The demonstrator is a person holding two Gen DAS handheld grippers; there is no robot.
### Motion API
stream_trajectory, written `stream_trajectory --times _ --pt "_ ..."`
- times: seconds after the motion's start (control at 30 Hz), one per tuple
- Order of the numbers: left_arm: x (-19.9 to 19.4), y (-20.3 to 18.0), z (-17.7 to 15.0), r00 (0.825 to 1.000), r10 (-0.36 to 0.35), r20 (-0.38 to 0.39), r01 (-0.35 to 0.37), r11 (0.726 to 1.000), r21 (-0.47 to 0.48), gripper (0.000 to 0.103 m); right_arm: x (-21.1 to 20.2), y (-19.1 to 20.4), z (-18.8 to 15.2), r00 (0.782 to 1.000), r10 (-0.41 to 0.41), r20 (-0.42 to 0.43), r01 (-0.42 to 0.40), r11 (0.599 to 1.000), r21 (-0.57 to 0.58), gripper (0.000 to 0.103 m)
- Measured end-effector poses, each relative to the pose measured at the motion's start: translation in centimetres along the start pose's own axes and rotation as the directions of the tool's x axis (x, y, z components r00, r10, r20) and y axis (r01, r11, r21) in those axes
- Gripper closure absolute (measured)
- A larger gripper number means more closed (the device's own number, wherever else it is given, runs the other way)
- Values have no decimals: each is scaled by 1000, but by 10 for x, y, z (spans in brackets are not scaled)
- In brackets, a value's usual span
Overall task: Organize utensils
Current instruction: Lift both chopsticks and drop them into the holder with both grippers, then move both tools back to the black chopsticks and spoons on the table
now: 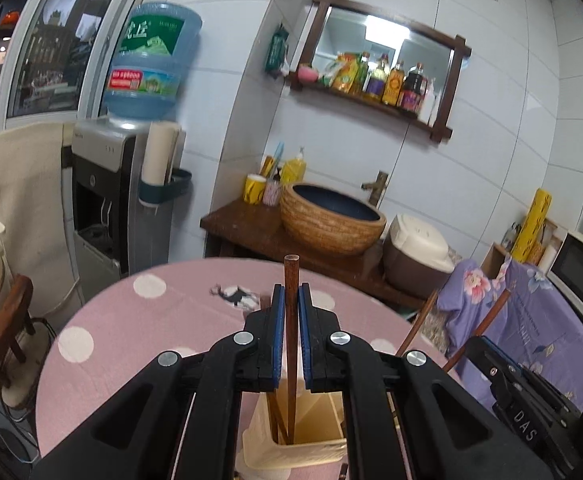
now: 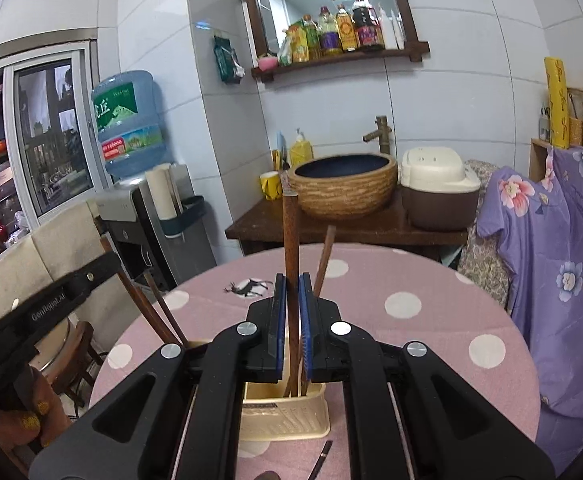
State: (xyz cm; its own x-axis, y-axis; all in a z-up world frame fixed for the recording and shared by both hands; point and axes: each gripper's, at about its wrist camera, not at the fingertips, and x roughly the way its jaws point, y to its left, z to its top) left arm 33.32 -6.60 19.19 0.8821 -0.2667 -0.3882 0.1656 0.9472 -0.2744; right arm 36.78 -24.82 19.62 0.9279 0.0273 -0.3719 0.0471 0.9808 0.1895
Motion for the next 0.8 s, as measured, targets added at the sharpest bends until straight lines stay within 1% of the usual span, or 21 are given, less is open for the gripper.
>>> stream_trajectory --times 0.07,0.13,0.23,0.33,0.37,0.4,0.43,0.47,0.5,0.53,0.57,0.67,0.7,0.8 --pt "7 3 -7 1000 -1 -25 1 1000 -3 95 6 -2 -7 1000 -3 -17 3 1000 -2 96" --pt "13 5 -14 999 3 -44 -3 1000 2 95 9 -2 -13 1000 -17 -15 17 1000 -17 96" --pt "19 7 -22 998 6 -64 -5 1000 2 95 14 -2 -20 999 -9 -35 9 1000 -14 96" --pt "22 12 -28 997 -3 -80 2 1000 -9 95 14 -4 -24 1000 -14 -21 14 1000 -14 95" --pt "22 13 -30 996 -9 -91 8 1000 -8 92 14 -3 -25 1000 -16 -19 15 1000 -23 95" --pt "22 14 -32 995 -16 -96 15 1000 -11 81 12 -2 -27 1000 -16 -17 15 999 -36 95" --pt "21 15 -34 995 -22 -96 20 1000 -14 72 11 -1 -29 1000 -16 -16 16 999 -45 92" --pt "17 17 -37 995 -30 -90 28 999 -24 54 8 0 -32 1000 -17 -12 16 999 -51 82" --pt "13 20 -40 996 -35 -82 33 999 -36 47 4 -1 -35 1000 -16 -3 16 999 -51 76" --pt "9 23 -44 996 -37 -79 34 999 -42 47 -1 -2 -39 1000 -18 8 19 999 -49 66" --pt "7 23 -46 996 -36 -83 34 999 -37 46 -5 -2 -43 1000 -22 12 22 998 -52 63" --pt "1 30 -61 992 -35 -119 32 999 -26 43 -12 -3 -58 999 -27 -23 25 997 -70 61" --pt "1 34 -68 989 -27 -146 24 999 -26 42 -13 -5 -65 999 -25 -41 22 997 -73 60" --pt "4 42 -91 975 -10 -223 10 1000 -2 42 -10 -8 -88 991 -42 -129 31 996 -88 59"
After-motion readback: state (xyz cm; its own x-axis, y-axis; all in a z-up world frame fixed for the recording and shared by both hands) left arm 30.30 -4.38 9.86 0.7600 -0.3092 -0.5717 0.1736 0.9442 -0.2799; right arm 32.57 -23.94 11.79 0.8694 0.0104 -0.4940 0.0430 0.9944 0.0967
